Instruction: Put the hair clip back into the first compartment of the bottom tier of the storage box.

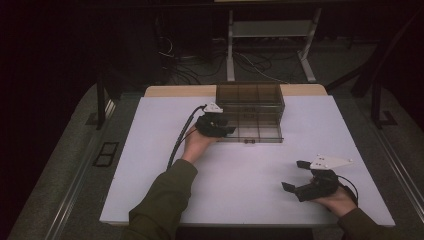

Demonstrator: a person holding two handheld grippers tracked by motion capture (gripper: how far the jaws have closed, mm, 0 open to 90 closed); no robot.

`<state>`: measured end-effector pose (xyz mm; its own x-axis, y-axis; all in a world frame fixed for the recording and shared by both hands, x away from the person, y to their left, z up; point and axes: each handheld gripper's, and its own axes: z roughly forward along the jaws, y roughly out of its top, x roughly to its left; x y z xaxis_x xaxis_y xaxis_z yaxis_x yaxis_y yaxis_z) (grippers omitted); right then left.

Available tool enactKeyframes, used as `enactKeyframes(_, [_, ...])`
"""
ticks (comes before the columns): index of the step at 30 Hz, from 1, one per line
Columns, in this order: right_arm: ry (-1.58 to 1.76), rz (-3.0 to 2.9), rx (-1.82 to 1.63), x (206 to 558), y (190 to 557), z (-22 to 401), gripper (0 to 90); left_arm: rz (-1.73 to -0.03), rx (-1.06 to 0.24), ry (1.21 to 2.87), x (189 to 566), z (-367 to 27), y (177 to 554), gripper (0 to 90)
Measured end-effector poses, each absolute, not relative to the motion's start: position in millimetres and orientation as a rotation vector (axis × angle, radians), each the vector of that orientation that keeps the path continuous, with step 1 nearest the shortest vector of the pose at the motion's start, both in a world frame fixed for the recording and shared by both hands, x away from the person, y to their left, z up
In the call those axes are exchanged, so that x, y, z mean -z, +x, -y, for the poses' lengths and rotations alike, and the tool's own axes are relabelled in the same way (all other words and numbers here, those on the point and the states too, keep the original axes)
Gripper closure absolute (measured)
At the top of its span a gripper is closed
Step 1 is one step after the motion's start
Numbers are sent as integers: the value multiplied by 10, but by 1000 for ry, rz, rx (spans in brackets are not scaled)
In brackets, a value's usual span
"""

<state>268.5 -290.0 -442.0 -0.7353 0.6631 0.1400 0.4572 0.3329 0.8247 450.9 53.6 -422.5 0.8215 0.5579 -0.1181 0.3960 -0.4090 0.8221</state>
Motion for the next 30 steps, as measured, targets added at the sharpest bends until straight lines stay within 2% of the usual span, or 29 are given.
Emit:
enactKeyframes(18, [1022,-2383,-1354,4434,2685,2900,3,-653,-201,2057,4179,-509,4387,348])
enactKeyframes(30, [1030,-2381,-1352,4432,2677,2901,3,-673,-192,2030,4179,-541,4287,173])
